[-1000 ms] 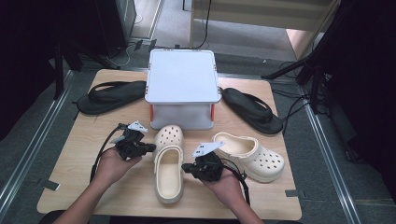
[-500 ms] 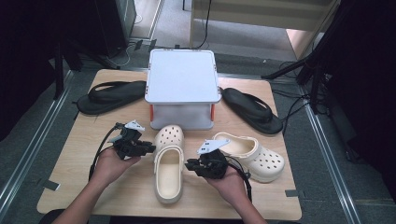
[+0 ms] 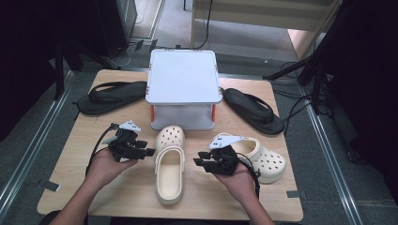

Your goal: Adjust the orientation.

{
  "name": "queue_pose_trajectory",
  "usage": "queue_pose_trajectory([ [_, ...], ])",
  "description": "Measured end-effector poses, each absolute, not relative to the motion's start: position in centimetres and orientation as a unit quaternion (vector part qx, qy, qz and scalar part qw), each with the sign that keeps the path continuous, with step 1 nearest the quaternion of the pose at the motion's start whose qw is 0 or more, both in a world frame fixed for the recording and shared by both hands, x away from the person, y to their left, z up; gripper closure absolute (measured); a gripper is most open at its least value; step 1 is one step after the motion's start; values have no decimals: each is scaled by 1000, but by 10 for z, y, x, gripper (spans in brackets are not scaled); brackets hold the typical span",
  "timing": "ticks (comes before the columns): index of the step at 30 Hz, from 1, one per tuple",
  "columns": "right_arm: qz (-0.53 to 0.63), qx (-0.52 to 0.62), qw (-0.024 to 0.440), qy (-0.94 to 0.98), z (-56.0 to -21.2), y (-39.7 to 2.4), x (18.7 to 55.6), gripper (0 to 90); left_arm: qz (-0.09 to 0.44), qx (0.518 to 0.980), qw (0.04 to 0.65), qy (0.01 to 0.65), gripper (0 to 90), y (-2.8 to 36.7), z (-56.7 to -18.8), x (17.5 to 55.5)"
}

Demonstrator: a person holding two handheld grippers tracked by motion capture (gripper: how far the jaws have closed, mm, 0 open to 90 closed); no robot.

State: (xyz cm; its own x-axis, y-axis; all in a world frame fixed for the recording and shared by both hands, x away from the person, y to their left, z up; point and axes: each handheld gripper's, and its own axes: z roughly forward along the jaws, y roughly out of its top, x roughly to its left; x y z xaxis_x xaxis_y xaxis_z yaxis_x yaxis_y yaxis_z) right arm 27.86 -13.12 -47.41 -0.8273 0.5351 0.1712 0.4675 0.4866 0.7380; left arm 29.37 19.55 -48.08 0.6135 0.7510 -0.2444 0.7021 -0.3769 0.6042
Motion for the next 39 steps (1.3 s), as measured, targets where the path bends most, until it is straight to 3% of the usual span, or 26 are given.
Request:
queue_pose_trajectory([
  [12,421,317,58,848,-464,-155,286,663,22,829,350,436,395,198,-478,292],
  [39,414,399,121,809,-449,-241,304,660,29,823,353,444,394,204,-479,296],
])
